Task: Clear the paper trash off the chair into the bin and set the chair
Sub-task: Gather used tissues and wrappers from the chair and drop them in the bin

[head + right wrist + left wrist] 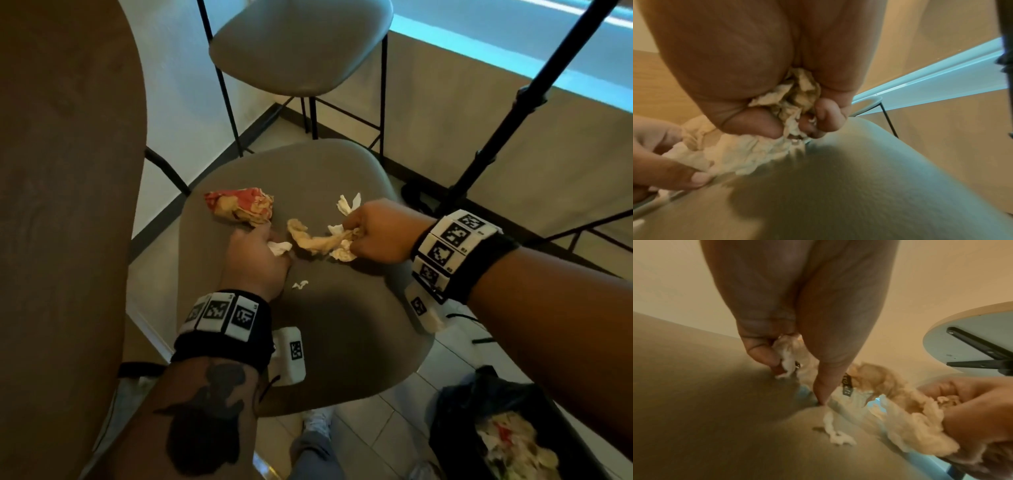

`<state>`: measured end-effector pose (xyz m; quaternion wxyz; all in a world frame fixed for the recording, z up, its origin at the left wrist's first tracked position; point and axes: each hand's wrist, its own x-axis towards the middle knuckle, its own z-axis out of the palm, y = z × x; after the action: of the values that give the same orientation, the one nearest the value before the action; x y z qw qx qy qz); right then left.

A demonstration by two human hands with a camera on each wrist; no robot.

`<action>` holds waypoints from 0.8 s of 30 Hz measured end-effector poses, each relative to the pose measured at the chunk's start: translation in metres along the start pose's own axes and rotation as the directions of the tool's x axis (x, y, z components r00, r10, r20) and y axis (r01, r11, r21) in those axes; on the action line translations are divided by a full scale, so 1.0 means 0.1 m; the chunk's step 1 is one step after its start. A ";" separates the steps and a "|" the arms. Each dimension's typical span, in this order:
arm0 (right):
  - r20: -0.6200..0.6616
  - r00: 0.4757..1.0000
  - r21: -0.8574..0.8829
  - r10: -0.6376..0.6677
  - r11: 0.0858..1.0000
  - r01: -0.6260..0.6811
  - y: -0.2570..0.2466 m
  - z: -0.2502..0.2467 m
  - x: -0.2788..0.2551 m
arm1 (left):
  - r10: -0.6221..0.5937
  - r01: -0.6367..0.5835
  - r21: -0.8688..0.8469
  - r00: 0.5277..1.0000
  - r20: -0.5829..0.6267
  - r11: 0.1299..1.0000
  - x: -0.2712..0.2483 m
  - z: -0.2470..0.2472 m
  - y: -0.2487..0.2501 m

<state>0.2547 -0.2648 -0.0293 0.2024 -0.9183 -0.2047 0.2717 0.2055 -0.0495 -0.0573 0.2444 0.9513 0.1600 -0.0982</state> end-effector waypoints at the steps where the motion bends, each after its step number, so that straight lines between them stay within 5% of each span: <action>1: -0.009 1.000 0.028 0.008 1.000 -0.008 0.03 0.00 -0.06 | 0.014 -0.014 0.010 1.000 0.007 1.000 -0.02 0.01 0.00; 6: -0.091 0.994 0.213 0.059 0.976 -0.038 0.13 0.01 -0.38 | 0.013 -0.009 -0.064 0.998 0.059 0.998 -0.29 -0.06 0.11; 11: -0.244 0.960 0.404 0.141 0.914 -0.032 0.31 -0.06 -0.84 | 0.235 -0.235 -0.126 0.972 -0.019 0.964 -0.58 -0.37 0.34; 16: -0.401 0.876 0.587 0.267 0.810 0.021 0.51 -0.03 -1.56 | 0.454 -0.443 -0.193 0.891 0.015 0.876 -0.99 -0.34 0.80; 21: -0.424 0.778 0.714 0.463 0.700 -0.028 1.01 0.37 -2.52 | 0.571 -0.526 -0.240 0.797 0.195 0.816 -1.37 0.31 1.34; 24: -0.375 0.698 0.796 0.610 0.598 -0.095 1.35 0.83 -3.16 | 0.683 -0.617 -0.293 0.662 0.307 0.730 -1.66 0.93 1.64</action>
<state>-0.0005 -0.5095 -0.0271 0.5404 -0.8164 0.1972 0.0508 0.0985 -0.2740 -0.0226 0.3673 0.8812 -0.2365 -0.1804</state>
